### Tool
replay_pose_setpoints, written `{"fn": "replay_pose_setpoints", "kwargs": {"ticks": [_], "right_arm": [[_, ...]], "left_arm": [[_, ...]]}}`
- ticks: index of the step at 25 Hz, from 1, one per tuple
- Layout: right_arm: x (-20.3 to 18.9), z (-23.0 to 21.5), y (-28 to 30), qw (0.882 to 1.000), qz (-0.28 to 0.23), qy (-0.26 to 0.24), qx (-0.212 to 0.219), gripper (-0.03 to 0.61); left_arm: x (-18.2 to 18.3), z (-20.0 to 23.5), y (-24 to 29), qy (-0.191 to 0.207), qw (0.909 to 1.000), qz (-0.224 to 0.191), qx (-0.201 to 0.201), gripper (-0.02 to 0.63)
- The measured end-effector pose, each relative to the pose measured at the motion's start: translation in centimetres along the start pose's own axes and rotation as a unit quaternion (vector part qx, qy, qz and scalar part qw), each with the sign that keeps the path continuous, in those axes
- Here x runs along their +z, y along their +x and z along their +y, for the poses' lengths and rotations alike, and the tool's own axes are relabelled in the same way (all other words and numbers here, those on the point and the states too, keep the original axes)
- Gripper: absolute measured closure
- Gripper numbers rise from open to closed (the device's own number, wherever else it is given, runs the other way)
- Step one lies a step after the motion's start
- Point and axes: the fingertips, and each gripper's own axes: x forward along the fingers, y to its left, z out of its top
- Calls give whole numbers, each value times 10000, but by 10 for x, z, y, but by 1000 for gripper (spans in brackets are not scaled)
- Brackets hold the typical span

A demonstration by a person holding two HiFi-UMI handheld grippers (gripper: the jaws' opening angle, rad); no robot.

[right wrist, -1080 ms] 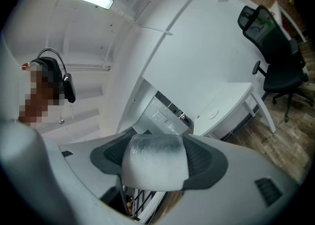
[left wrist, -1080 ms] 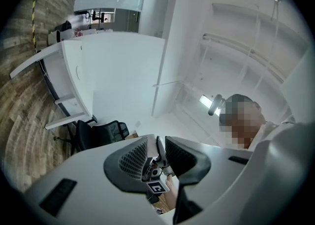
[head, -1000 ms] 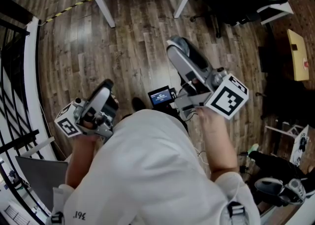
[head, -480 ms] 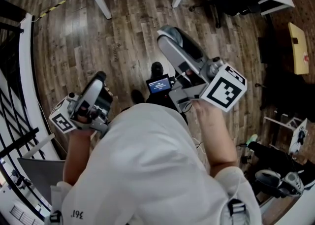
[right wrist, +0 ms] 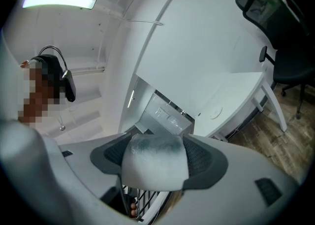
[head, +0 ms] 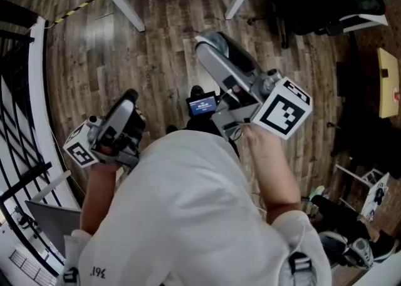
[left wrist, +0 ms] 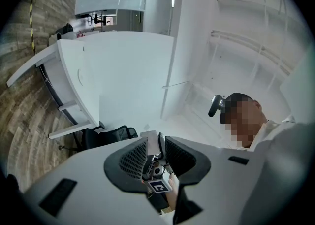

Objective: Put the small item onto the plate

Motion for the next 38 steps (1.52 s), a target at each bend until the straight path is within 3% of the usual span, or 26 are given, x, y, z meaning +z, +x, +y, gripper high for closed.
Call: {"fn": "replay_pose_setpoints", "kwargs": {"ticks": [9,20,30,38], "right_arm": [[67,-69,11,9996,251,136,24,261],[98,-120,31,9985,469,268,6,261],[102,-149,88,9983,508,225,-174,261],[121,-177,164,9980,336,163,-517,261]], "left_arm": [[9,37,104,12,10000,15,16,503],[24,72,154,5,9999,-74,101,503],[84,113,163,-120,9999,-112,-1,503],[173,150,183,-188,9995,192,-176,503]]}}
